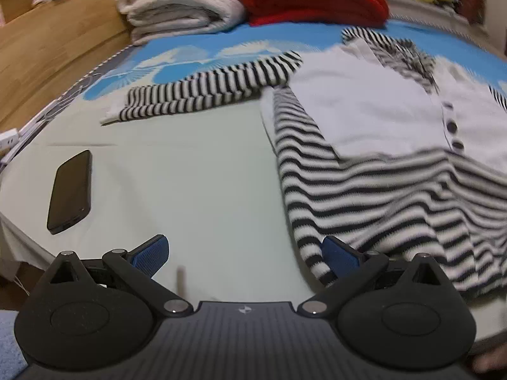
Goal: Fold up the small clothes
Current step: 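Grasp the striped hem with the right gripper while the left gripper grasps the hem beside it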
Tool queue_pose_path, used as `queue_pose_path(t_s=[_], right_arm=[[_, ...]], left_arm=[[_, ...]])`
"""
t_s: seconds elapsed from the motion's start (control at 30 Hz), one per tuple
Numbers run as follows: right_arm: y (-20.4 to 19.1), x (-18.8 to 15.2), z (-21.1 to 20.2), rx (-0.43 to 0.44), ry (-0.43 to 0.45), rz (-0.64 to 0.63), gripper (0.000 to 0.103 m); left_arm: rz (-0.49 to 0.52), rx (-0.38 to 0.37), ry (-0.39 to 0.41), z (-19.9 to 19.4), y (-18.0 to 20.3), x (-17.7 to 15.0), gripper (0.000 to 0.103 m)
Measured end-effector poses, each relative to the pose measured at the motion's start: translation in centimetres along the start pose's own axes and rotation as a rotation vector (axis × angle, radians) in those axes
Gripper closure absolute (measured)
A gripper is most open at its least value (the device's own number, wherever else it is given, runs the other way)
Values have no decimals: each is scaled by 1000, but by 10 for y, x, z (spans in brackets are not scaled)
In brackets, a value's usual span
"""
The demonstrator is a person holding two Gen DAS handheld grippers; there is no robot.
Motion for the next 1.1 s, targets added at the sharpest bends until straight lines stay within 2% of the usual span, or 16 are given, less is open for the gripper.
queue_pose_path(t_s=[0.07,0.13,0.17,0.2,0.23,0.27,0.33,0.4,0.47,0.53,0.7,0.87,0.9,1.03,1.07,1.1], right_arm=[[-18,0,21,24,-39,-63,25],[-31,-2,42,-9,-58,-107,26],[-35,-2,51,-20,-60,-130,35],[-37,1,55,-35,-50,-143,65],[-35,7,57,-60,-38,-144,87],[-26,16,59,-128,-15,-105,97],[7,31,58,-245,43,61,96],[42,39,58,-290,24,222,96],[60,37,59,-327,0,304,96],[66,30,61,-367,-32,330,96],[82,13,60,-442,-100,388,96],[82,7,56,-427,-112,412,96],[80,7,57,-426,-115,402,96],[80,8,59,-400,-106,392,96],[80,9,57,-378,-96,400,96],[81,10,54,-336,-82,419,94]], left_arm=[[-27,1,-14,3,-1,4,0],[-61,-2,-32,7,-2,6,0],[-75,-4,-34,8,-3,8,0],[-90,-6,-32,8,-3,10,0],[-101,-6,-24,7,-3,12,0],[-114,-11,-6,4,-4,13,0],[-131,-45,34,-3,-4,16,0],[-121,-78,51,-7,0,17,0],[-83,-78,45,-8,6,16,0],[-83,-64,27,-6,5,12,0],[-293,-89,-62,12,-25,11,0],[-503,-370,-166,35,-26,20,0],[-509,-396,-180,40,-21,20,0],[-421,-352,-208,58,5,24,4],[-405,-366,-200,58,12,27,10],[-400,-405,-208,58,18,30,33]])
Point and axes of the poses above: each gripper's, at about its wrist camera, not at the fingertips, and z roughly the way its jaws point, y to its right, x to its top, the point moved 2 cm from there along z, roughly the way its jaws point, and after that the axes turned 7 degrees about y, right-handed, at the moved point
